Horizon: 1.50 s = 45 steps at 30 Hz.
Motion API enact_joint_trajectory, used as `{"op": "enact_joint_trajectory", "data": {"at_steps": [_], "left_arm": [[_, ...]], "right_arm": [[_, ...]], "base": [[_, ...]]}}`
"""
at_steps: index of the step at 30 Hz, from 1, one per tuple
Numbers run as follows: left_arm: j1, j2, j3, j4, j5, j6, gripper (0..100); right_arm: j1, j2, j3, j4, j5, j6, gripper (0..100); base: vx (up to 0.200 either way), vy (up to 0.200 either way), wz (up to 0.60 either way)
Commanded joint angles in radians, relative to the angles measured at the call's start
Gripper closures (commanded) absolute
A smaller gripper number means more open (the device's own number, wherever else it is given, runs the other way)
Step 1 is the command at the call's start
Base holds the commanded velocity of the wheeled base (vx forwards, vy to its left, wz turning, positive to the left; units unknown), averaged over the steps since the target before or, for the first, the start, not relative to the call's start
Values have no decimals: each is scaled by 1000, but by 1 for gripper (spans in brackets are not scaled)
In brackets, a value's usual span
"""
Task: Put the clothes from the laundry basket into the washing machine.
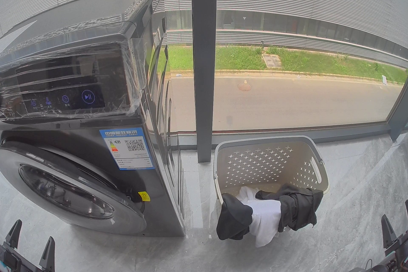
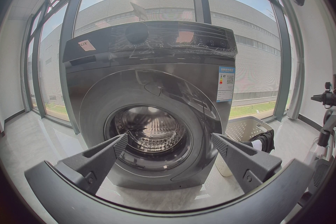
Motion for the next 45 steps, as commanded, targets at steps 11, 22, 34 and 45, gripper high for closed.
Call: {"op": "enact_joint_trajectory", "data": {"at_steps": [11, 22, 34, 45], "left_arm": [[0, -16, 16, 0, 0, 0, 0], [0, -16, 16, 0, 0, 0, 0], [0, -16, 16, 0, 0, -1, 0], [0, -16, 16, 0, 0, -1, 0]], "right_arm": [[1, -13, 18, 0, -1, 0, 0], [1, -13, 18, 0, -3, 0, 0], [1, -13, 18, 0, -3, 1, 0], [1, -13, 18, 0, -3, 1, 0]], "base": [[0, 0, 0], [0, 0, 0], [-200, 0, 0], [-200, 0, 0]]}}
